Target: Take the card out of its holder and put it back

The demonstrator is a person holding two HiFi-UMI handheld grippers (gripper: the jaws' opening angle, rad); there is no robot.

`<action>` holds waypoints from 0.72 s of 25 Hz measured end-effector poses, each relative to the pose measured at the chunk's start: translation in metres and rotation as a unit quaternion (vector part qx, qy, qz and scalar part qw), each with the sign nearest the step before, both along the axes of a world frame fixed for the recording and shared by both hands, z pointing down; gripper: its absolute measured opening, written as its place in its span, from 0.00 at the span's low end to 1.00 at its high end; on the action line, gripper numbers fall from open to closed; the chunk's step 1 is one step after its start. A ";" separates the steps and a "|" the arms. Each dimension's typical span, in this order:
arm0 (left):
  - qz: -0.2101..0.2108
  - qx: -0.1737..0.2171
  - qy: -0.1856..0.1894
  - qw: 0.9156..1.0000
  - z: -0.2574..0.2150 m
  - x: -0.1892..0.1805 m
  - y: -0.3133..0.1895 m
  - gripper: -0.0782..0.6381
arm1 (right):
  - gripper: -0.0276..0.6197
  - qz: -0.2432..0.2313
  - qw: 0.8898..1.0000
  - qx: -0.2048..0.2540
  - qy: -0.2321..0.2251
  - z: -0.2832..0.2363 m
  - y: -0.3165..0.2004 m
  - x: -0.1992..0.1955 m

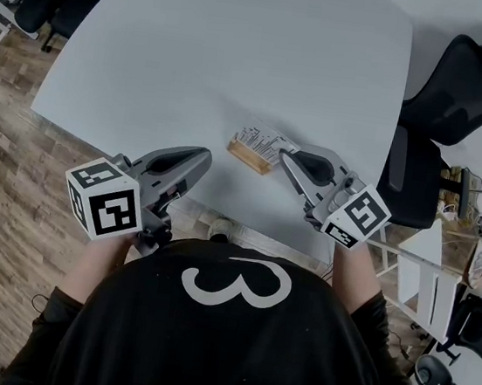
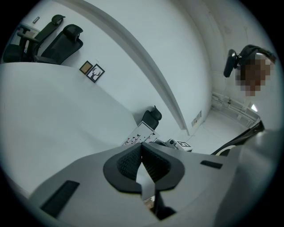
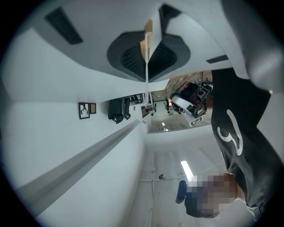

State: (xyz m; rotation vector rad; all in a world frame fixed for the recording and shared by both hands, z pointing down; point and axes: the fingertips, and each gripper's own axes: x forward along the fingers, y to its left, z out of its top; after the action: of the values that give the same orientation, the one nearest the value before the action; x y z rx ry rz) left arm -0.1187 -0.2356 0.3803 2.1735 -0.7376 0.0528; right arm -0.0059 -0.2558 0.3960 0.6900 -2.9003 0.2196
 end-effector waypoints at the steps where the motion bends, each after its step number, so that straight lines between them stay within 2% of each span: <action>1: 0.000 0.000 0.000 1.000 0.001 0.001 0.000 0.12 | 0.07 0.002 1.000 0.000 -0.002 0.000 0.000 0.001; 18: -0.005 -0.007 -0.008 1.000 0.005 0.002 0.004 0.12 | 0.07 -0.011 1.000 -0.006 0.019 0.023 0.001 -0.006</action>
State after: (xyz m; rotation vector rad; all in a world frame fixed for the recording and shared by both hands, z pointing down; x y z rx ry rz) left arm -0.1170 -0.2312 0.3858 2.1582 -0.7539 0.0705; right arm -0.0124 -0.2545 0.4186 0.6523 -2.8655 0.2195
